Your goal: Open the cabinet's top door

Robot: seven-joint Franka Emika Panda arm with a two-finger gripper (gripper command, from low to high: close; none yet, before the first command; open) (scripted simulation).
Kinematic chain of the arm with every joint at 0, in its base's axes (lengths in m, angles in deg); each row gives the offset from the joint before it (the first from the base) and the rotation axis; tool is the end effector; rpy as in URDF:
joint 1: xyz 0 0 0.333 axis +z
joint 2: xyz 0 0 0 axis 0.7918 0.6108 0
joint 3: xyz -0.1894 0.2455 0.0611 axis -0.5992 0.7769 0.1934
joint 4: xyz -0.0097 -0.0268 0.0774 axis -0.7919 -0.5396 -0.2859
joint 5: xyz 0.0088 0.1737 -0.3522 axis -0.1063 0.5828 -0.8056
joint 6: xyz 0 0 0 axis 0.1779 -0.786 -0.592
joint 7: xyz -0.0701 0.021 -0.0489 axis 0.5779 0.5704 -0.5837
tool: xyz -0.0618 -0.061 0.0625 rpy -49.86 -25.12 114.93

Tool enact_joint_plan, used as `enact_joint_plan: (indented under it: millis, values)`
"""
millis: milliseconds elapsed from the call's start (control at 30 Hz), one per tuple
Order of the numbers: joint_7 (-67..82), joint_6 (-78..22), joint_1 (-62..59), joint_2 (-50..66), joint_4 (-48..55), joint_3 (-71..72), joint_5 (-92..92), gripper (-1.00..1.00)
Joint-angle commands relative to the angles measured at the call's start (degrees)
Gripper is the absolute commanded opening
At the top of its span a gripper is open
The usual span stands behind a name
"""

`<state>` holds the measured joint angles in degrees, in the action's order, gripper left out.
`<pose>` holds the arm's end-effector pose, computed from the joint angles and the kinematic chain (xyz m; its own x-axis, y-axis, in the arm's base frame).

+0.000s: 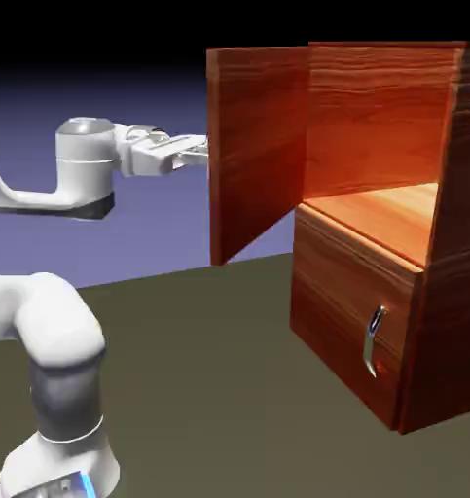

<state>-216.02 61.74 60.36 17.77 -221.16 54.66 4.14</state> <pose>0.2208 0.1894 0.5616 -0.5529 -0.4411 0.7069 -0.5522 -0.4413 -0.7073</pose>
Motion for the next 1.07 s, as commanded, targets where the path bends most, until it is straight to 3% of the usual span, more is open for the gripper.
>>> enact_joint_plan:
  millis: [0,567,1033]
  values:
    - [0.0,-2.4,-0.8,0.8,1.5,2.1,1.7,-1.00]
    - [-3.2,-37.3,-25.4,16.0,33.0,34.0,15.6,-1.00]
    - [4.1,-52.5,-53.7,8.7,58.9,51.9,22.8,-1.00]
